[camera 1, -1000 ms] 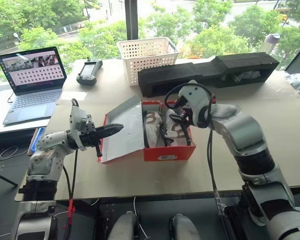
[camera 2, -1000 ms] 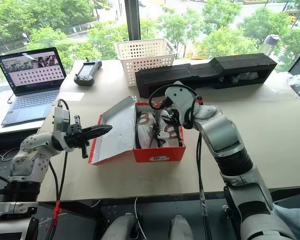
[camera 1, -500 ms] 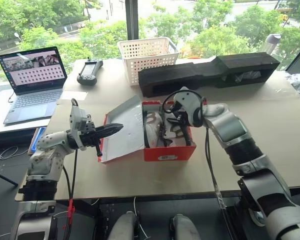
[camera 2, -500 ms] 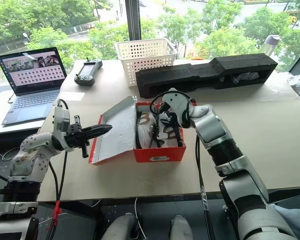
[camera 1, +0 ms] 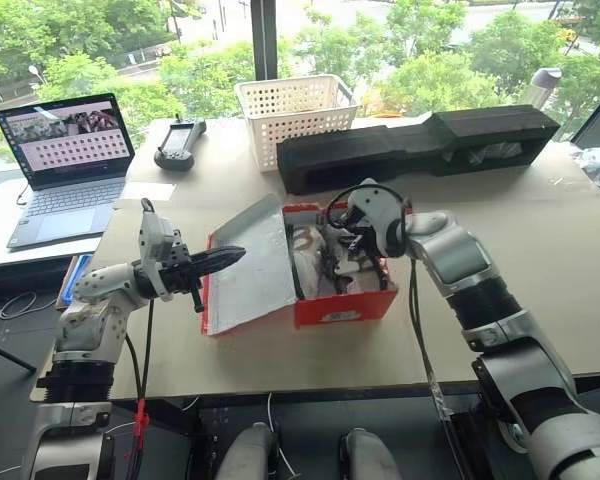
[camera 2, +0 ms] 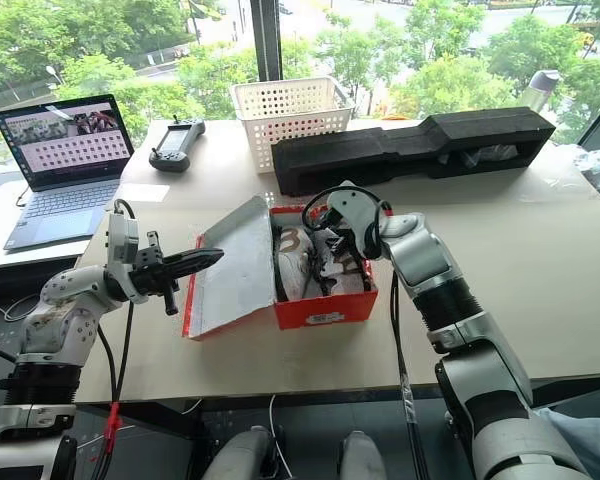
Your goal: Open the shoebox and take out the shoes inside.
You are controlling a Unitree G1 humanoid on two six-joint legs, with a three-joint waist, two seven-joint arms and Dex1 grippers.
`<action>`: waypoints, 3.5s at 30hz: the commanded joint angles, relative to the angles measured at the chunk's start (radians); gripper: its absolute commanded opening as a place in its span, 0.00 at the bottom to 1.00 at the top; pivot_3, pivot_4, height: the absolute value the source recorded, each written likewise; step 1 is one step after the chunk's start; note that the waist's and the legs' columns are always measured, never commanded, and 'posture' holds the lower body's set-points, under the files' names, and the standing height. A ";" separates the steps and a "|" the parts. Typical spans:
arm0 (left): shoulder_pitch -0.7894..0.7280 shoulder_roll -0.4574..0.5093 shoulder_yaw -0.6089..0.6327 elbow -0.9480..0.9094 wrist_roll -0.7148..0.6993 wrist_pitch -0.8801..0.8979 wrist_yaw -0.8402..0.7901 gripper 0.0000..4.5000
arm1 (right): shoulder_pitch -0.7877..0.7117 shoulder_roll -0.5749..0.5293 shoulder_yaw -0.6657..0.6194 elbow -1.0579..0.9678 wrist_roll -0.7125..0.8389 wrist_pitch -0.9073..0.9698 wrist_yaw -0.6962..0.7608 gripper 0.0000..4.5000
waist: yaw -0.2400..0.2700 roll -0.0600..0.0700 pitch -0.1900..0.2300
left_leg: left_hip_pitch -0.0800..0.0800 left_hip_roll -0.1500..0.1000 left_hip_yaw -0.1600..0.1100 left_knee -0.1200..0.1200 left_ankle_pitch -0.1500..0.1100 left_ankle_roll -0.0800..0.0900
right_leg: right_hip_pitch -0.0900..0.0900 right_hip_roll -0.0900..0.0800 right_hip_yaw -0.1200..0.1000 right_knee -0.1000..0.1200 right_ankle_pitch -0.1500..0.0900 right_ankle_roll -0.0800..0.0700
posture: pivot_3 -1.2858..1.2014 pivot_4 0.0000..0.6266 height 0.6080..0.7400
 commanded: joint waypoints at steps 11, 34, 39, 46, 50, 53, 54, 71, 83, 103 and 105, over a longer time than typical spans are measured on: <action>-0.022 0.013 0.006 -0.012 0.011 -0.012 -0.007 0.00 | -0.073 0.009 -0.233 -0.175 0.174 0.303 -0.019 0.11 | -0.001 0.000 0.000 | 0.000 0.000 0.000 0.000 0.000 0.000 | -0.001 0.000 0.000 0.000 0.000 0.000 | 0.52 0.24 0.93; -0.031 0.013 0.013 -0.005 0.016 -0.013 -0.017 0.00 | -0.276 -0.180 -0.792 0.439 0.375 0.162 -0.192 0.11 | -0.004 0.003 0.002 | -0.001 -0.001 0.002 -0.002 0.001 0.001 | -0.001 -0.001 0.001 -0.001 0.000 0.000 | 0.52 0.24 0.93; -0.025 0.018 0.019 -0.023 0.009 -0.005 -0.016 0.00 | -0.246 -0.205 -0.806 0.590 0.350 0.020 -0.279 0.11 | -0.013 0.004 0.003 | -0.001 0.000 0.003 -0.002 0.001 0.002 | -0.001 0.000 0.002 0.000 0.000 0.000 | 0.52 0.24 0.93; -0.023 0.021 0.021 -0.031 0.007 -0.003 -0.011 0.00 | -0.169 -0.229 -0.739 0.791 0.262 -0.176 -0.362 0.11 | -0.006 0.004 0.003 | -0.001 -0.001 0.003 -0.002 0.002 0.003 | 0.000 -0.001 0.002 -0.001 0.000 0.000 | 0.52 0.24 0.93; -0.024 0.022 0.027 -0.043 -0.003 0.002 -0.009 0.00 | -0.135 -0.228 -0.688 0.852 0.215 -0.244 -0.371 0.11 | -0.007 0.004 0.003 | -0.001 -0.001 0.003 -0.001 0.002 0.003 | 0.001 0.000 0.002 0.000 0.000 0.000 | 0.52 0.24 0.93; -0.022 0.024 0.038 -0.063 -0.023 0.009 -0.009 0.00 | -0.120 -0.232 -0.656 0.873 0.190 -0.275 -0.379 0.11 | -0.006 0.004 0.003 | 0.001 0.000 0.003 -0.001 0.002 0.003 | 0.003 0.000 0.002 0.000 0.000 0.000 | 0.52 0.24 0.93; -0.022 0.025 0.039 -0.067 -0.026 0.012 -0.009 0.00 | -0.116 -0.234 -0.646 0.877 0.182 -0.287 -0.384 0.11 | -0.006 0.004 0.003 | 0.001 0.000 0.003 -0.001 0.002 0.003 | 0.003 0.000 0.002 -0.001 0.000 0.000 | 0.52 0.24 0.93; -0.033 0.035 0.062 -0.092 -0.058 0.039 -0.014 0.00 | -0.150 -0.326 -0.410 0.711 -0.025 -0.417 -0.366 0.88 | -0.002 0.005 0.003 | 0.001 0.000 0.004 0.000 0.002 0.003 | 0.002 0.000 0.003 -0.001 0.001 0.001 | 0.52 0.24 0.93; -0.020 0.044 0.134 -0.161 -0.180 0.136 0.011 0.00 | -0.171 -0.286 -0.433 0.098 0.171 -0.039 -0.134 0.88 | -0.009 0.007 0.005 | 0.000 0.001 0.004 0.000 0.002 0.003 | 0.001 0.001 0.004 -0.001 0.000 0.001 | 0.52 0.24 0.93; 0.101 -0.112 0.107 -0.204 -0.166 0.050 0.058 0.00 | -0.022 0.120 -0.287 -0.446 0.375 0.514 -0.288 0.88 | -0.003 0.007 0.005 | 0.000 0.000 0.003 0.000 0.001 0.003 | -0.001 -0.001 0.003 0.002 0.001 0.001 | 0.52 0.24 0.93; 0.109 -0.117 0.101 -0.205 -0.160 0.044 0.058 0.00 | 0.003 0.126 -0.269 -0.473 0.379 0.537 -0.291 0.88 | -0.002 0.007 0.004 | 0.000 0.000 0.003 0.000 0.001 0.003 | 0.000 -0.001 0.003 0.002 0.001 0.001 | 0.52 0.24 0.93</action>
